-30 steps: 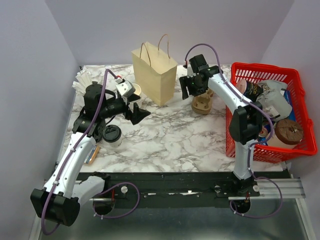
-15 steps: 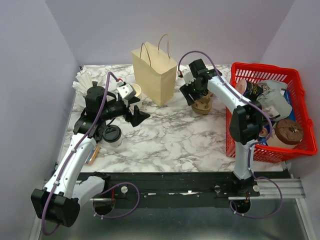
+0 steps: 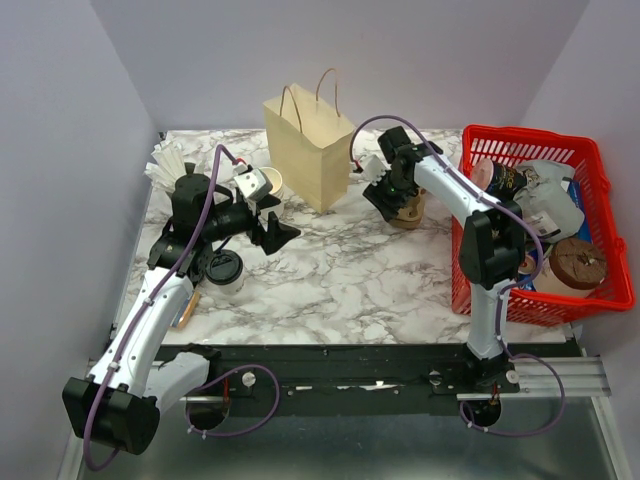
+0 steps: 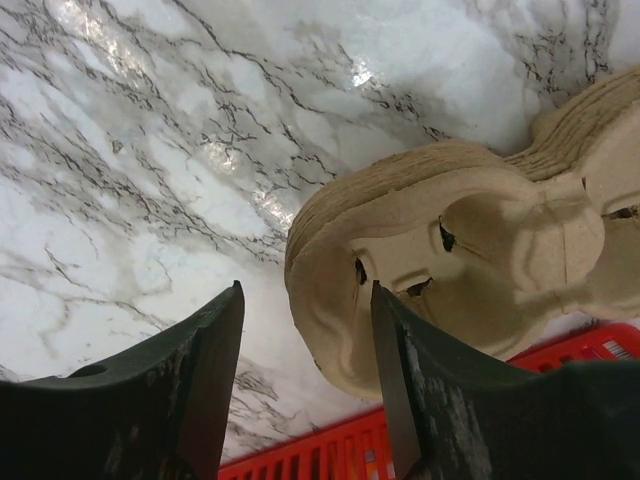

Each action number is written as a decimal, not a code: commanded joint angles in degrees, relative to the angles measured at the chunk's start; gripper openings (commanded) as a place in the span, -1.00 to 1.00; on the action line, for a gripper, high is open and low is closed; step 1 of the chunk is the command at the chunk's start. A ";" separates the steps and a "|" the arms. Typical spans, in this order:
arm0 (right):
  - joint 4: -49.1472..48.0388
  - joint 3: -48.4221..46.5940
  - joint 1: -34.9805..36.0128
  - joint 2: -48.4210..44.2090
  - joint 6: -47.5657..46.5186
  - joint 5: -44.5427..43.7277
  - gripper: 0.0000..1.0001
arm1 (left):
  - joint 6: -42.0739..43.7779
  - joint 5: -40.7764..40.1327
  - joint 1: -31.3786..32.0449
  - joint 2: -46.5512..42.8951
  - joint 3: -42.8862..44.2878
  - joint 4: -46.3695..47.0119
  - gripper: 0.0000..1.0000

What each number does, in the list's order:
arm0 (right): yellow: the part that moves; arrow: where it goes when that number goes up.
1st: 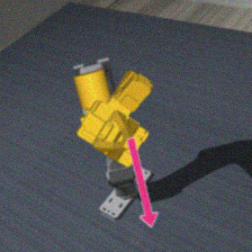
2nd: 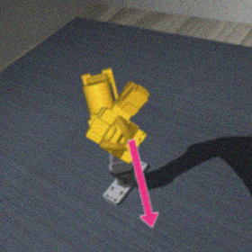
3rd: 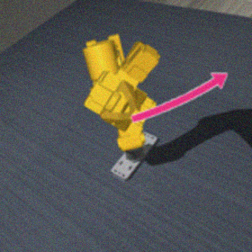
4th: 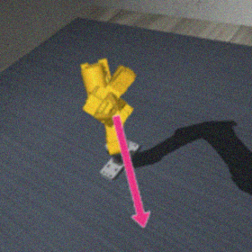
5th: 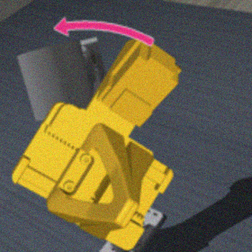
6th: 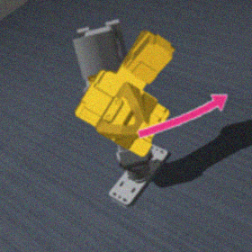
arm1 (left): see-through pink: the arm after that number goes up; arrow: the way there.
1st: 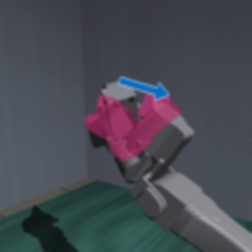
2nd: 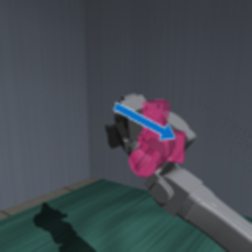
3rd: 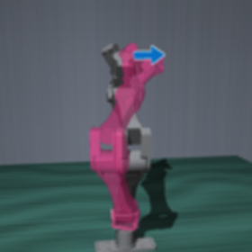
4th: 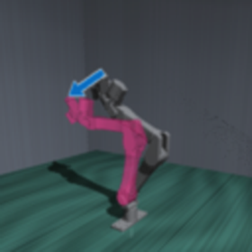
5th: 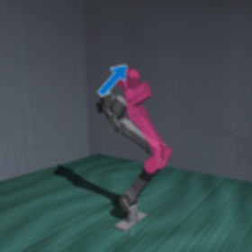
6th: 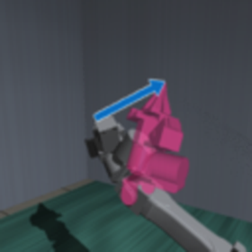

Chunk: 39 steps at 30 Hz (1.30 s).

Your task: Pack the takeout coffee

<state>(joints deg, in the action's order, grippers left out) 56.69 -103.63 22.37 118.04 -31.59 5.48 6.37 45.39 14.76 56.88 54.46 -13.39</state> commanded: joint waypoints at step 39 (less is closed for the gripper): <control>-4.21 3.70 -0.40 -5.36 -7.78 -4.50 -0.56 | -2.85 -0.39 -0.26 0.33 -1.90 4.86 0.97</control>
<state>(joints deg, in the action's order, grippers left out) 55.00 -100.92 22.37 116.64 -37.06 4.34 4.27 45.39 14.70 57.28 53.52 -10.76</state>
